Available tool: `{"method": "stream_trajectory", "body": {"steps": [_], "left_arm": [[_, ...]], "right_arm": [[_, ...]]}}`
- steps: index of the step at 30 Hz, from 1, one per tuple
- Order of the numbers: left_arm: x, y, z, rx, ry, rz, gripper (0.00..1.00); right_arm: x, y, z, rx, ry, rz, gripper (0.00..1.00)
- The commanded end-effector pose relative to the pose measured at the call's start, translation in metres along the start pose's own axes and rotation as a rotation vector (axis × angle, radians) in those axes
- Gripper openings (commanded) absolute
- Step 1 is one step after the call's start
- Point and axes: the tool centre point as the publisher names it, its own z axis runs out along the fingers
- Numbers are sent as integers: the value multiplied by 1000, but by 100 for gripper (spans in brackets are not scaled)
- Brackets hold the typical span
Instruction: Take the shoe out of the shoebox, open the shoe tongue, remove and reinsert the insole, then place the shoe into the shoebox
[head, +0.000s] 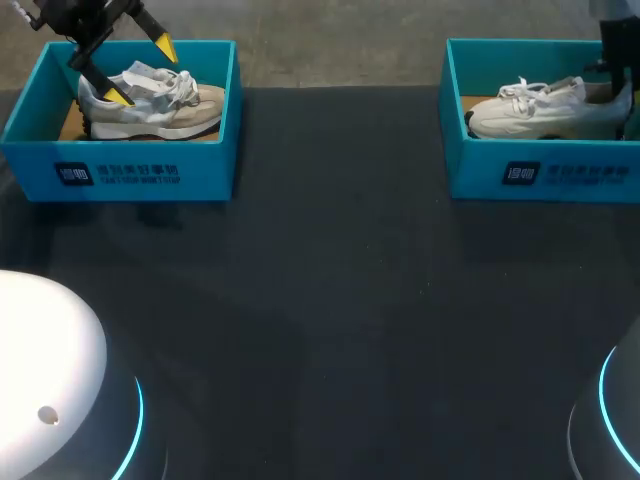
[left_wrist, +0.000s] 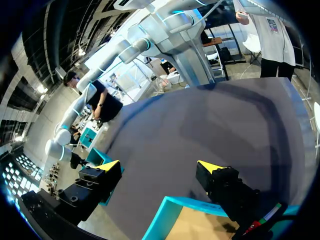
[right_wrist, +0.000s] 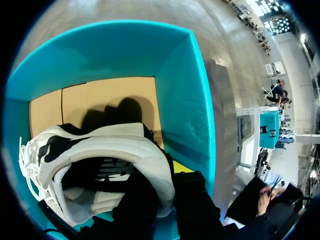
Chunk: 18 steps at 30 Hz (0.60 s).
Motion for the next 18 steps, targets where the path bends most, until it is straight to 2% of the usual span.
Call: {"method": "stream_trajectory", "body": {"steps": [1, 18], "left_arm": [[0, -1, 0, -2, 4, 0, 100], [0, -1, 0, -2, 4, 0, 100]], "right_arm": [[-6, -7, -15, -17, 5, 2, 0], [-17, -23, -37, -67, -3, 22, 0]]}}
